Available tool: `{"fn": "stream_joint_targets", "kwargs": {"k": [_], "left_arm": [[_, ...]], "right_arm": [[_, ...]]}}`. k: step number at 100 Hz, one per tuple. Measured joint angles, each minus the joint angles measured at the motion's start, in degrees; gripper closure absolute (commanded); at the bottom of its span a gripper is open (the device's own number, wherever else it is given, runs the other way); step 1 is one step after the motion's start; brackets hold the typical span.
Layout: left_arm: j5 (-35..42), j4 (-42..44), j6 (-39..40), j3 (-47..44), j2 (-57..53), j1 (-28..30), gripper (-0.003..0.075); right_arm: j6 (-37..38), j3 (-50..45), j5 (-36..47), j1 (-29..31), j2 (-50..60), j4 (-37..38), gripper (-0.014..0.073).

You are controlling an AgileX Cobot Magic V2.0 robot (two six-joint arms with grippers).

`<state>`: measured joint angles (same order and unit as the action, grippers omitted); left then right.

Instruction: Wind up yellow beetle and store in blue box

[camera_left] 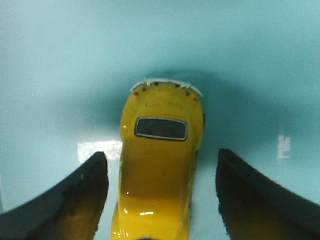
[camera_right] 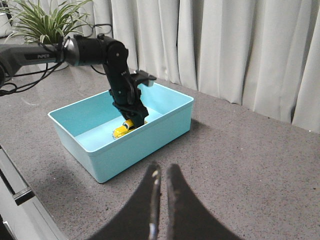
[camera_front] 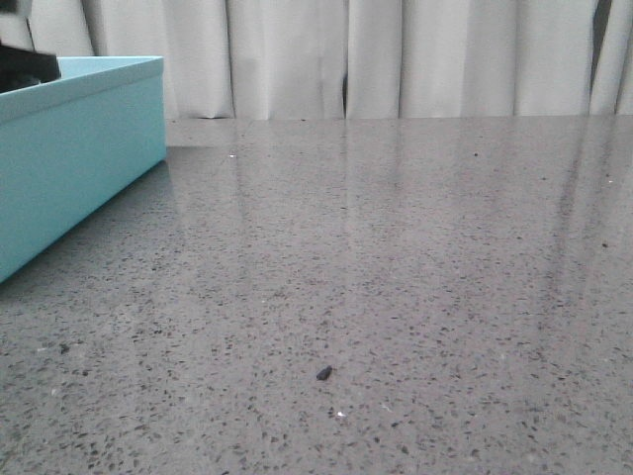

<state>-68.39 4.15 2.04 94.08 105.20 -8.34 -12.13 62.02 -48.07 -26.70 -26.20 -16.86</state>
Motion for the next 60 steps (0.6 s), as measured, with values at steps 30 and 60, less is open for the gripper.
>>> {"fn": "stream_joint_targets", "kwargs": {"k": [30, 60], "left_arm": [[16.79, -5.68, 0.54, -1.07, -22.67, -1.43, 0.0401], [38.91, -2.35, 0.54, -30.79, -66.36, -6.69, 0.0672]], "right_arm": [[-5.46, -2.88, 1.15, 0.00, 1.98, -0.13, 0.0638], [-7.84, -17.80, 14.93, 0.00, 14.87, 3.82, 0.0638]]}}
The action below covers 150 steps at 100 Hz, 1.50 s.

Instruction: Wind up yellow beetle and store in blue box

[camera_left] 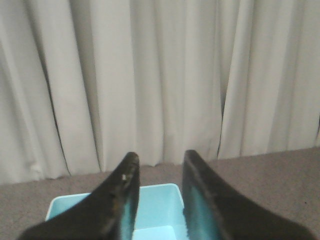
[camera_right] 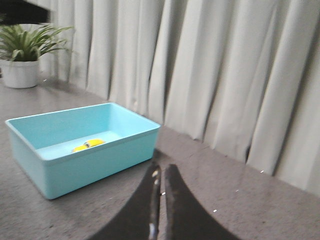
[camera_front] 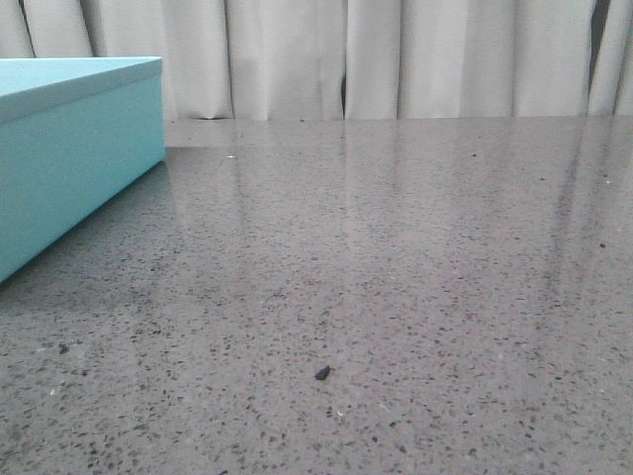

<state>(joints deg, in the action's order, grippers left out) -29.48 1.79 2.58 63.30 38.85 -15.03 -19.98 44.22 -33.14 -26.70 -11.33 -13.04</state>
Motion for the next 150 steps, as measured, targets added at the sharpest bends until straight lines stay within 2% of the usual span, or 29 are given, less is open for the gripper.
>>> {"fn": "stream_joint_targets", "kwargs": {"k": [4, 22, 37, 44, 59, 82, 95, 104, 119, 129, 137, 150], "left_arm": [[1.07, 0.74, 0.00, -4.54, -5.50, 0.00, 0.0740], [-0.92, 2.80, 0.00, -16.27, -19.74, 0.00, 0.0739], [0.64, 5.69, 0.00, -19.64, -26.91, 0.00, 0.0739], [-1.09, 5.45, 0.00, -20.89, -29.53, 0.00, 0.0739], [-5.67, -0.96, 0.00, -24.63, -32.91, 0.00, 0.0739], [-6.23, -17.06, 0.00, -30.18, -33.26, 0.00, 0.0739], [-6.23, -19.52, 0.00, -33.19, -33.26, 0.00, 0.0739], [-6.23, -16.18, -0.73, -34.61, -33.26, 0.00, 0.0739], [-1.70, -4.80, -1.14, -38.46, -33.26, 0.00, 0.0739], [4.80, 0.77, -1.14, -44.33, -33.29, 0.15, 0.0739], [12.07, 1.35, -1.14, -51.17, -33.38, 1.04, 0.0739], [23.65, -3.89, -1.03, -61.47, -34.16, 3.72, 0.0739]], "right_arm": [[0.00, -1.77, 1.78, 0.00, 0.90, 0.41, 0.0638], [0.00, -5.11, 6.83, 0.00, 1.41, 0.92, 0.0638], [-0.03, -5.64, 8.23, 0.00, 1.41, 1.07, 0.0638], [-0.03, -5.73, 8.23, 0.00, 1.41, 1.07, 0.0638], [-0.03, -5.73, 8.23, 0.00, 1.41, 1.11, 0.0638], [-0.03, -5.73, 8.12, 0.00, 1.41, 1.11, 0.0638], [-0.03, -5.73, 8.12, 0.00, 1.41, 1.20, 0.0638], [-0.03, -5.73, 8.12, 0.00, 1.41, 1.20, 0.0638], [-0.03, -5.73, 8.12, 0.00, 1.41, 1.24, 0.0638], [-0.03, -5.73, 8.12, 0.00, 1.41, 1.24, 0.0638], [-0.03, -5.73, 8.12, 0.00, 1.41, 1.24, 0.0638], [-0.03, -5.73, 8.12, 0.00, 1.41, 1.24, 0.0638]]}}
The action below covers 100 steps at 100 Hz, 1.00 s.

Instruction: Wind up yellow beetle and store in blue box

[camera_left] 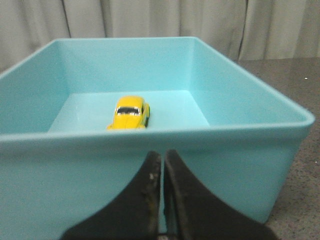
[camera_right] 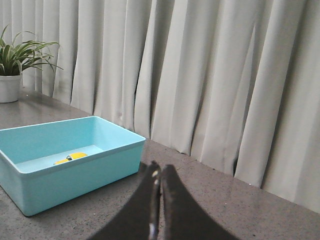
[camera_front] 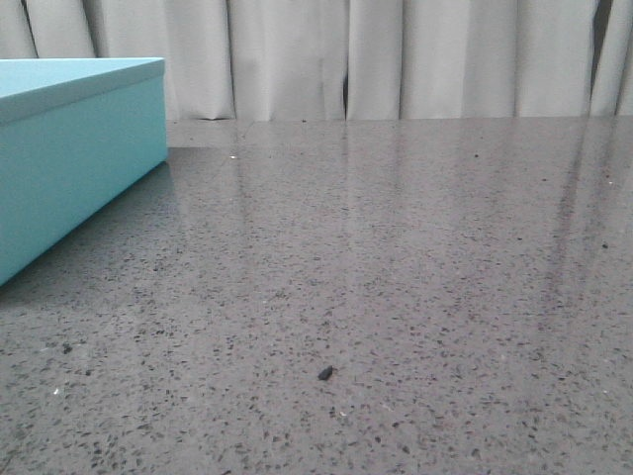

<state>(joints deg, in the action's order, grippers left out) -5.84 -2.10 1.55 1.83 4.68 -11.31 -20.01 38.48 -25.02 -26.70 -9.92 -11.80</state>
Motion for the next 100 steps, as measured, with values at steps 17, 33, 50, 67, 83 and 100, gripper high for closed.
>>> {"fn": "stream_joint_targets", "kwargs": {"k": [17, 33, 50, 67, 83, 100], "left_arm": [[-0.60, -2.68, 0.11, -1.93, -2.63, 1.52, 0.0739], [-10.33, -2.19, 0.11, -1.93, -4.89, 1.51, 0.0739], [-13.39, -3.06, 0.22, -1.93, -4.89, 1.63, 0.0739], [-13.52, -3.31, 0.42, -1.93, -4.89, 1.63, 0.0739], [-13.52, -3.41, 0.42, -1.93, -4.89, 1.63, 0.0739], [-13.52, -3.41, 0.44, -1.93, -4.89, 1.63, 0.0739]], "right_arm": [[-0.10, 0.00, 0.00, 0.00, 0.00, 0.00, 0.0638], [-0.10, 0.00, 0.00, 0.00, 0.00, 0.09, 0.0638], [-0.10, 0.00, -0.11, 0.00, 0.00, 0.09, 0.0638], [-0.10, 0.00, -0.11, 0.00, 0.00, 0.09, 0.0638], [-0.10, 0.00, -0.11, 0.00, 0.00, 0.09, 0.0638], [-0.10, 0.00, -0.11, 0.00, 0.00, 0.09, 0.0638]]}}
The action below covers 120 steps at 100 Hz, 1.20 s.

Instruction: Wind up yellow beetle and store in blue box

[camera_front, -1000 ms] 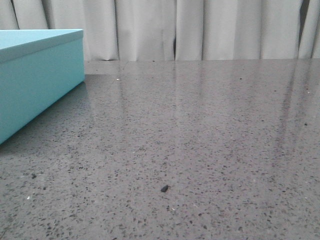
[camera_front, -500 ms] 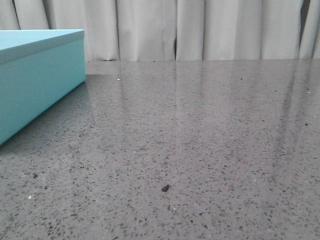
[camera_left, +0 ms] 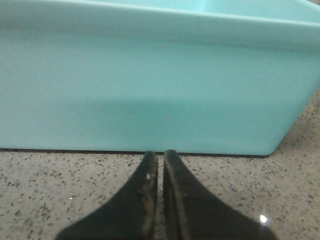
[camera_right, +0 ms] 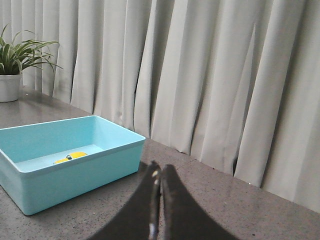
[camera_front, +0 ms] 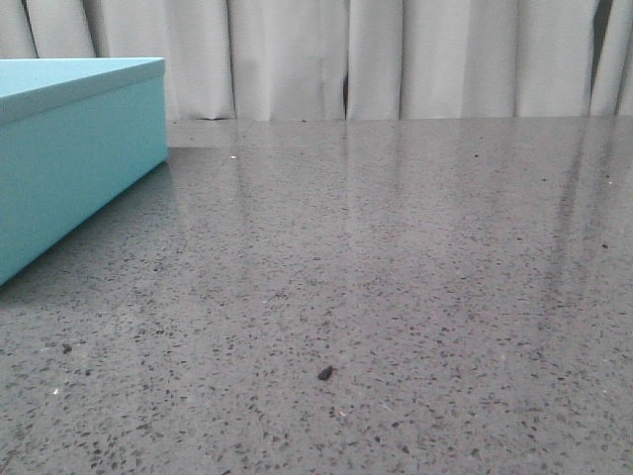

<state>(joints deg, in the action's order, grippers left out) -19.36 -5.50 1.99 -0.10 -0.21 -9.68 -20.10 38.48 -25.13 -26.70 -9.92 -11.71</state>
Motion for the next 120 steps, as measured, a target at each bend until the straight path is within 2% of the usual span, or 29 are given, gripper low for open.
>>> {"fn": "stream_joint_targets", "kwargs": {"k": [34, 51, 65, 79, 85, 104, 120], "left_arm": [[0.00, 0.00, 0.10, 0.00, 0.00, 0.01, 0.0739], [0.00, 0.00, 0.10, 0.00, 0.00, 0.01, 0.0739], [-0.03, 0.00, 0.10, 0.00, 0.00, 0.11, 0.0739], [-0.12, 0.00, 0.10, 0.00, 0.00, 0.11, 0.0739], [-0.12, 0.00, 0.10, 0.00, 0.00, 0.11, 0.0739], [-0.12, -0.13, 0.10, 0.00, 0.00, 0.11, 0.0739], [-0.12, -0.13, 0.10, 0.00, 0.00, 0.11, 0.0739]], "right_arm": [[0.00, -2.21, 0.39, 1.57, 0.00, 0.00, 0.0638], [0.00, -13.36, 1.45, 11.33, 0.00, 0.00, 0.0638], [0.00, -25.90, 14.19, 20.25, 0.56, 1.05, 0.0638], [0.00, -36.47, 18.83, 24.42, 4.00, 3.79, 0.0638], [0.00, -39.18, 18.50, 24.77, 6.09, 4.70, 0.0638], [0.00, -39.19, 6.92, 25.03, 10.39, 7.10, 0.0638], [0.00, -39.19, 6.59, 25.03, 10.39, 7.23, 0.0638]]}}
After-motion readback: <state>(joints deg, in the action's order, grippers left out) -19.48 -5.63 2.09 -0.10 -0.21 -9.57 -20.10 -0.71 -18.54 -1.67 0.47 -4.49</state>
